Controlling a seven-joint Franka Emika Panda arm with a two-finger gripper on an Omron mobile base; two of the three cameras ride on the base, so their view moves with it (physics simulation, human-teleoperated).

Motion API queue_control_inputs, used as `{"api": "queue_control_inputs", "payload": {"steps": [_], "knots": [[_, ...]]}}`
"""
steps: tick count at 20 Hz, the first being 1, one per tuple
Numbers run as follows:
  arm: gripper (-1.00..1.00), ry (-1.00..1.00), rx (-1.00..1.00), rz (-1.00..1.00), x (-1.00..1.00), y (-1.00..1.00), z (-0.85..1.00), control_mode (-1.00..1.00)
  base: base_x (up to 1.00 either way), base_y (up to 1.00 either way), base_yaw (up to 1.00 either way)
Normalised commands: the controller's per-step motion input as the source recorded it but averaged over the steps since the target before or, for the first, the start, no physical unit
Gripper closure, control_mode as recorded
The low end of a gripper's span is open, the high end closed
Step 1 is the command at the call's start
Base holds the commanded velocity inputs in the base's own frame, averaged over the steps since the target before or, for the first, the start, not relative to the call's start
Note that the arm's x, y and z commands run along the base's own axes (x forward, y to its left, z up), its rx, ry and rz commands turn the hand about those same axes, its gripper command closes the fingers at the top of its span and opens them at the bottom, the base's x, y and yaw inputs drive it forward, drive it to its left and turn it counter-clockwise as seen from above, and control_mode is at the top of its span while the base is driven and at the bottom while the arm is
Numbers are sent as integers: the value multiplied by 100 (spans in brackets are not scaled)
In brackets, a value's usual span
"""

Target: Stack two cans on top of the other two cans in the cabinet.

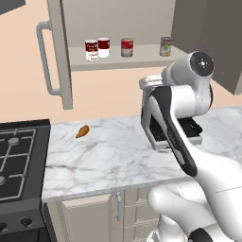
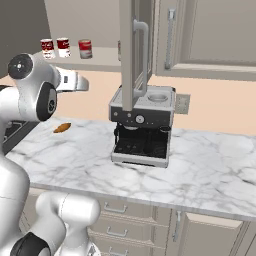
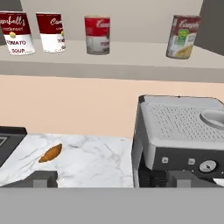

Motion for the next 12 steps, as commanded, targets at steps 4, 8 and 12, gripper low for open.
{"api": "queue_control_inputs", "payload": {"steps": [4, 8, 12], "knots": [[-100, -2, 8, -1, 12, 17, 56, -100, 0, 0, 0], [-100, -2, 4, 0, 10, 16, 56, -100, 0, 0, 0], [-100, 0, 0, 0, 36, 9, 31, -100, 0, 0, 0]]}}
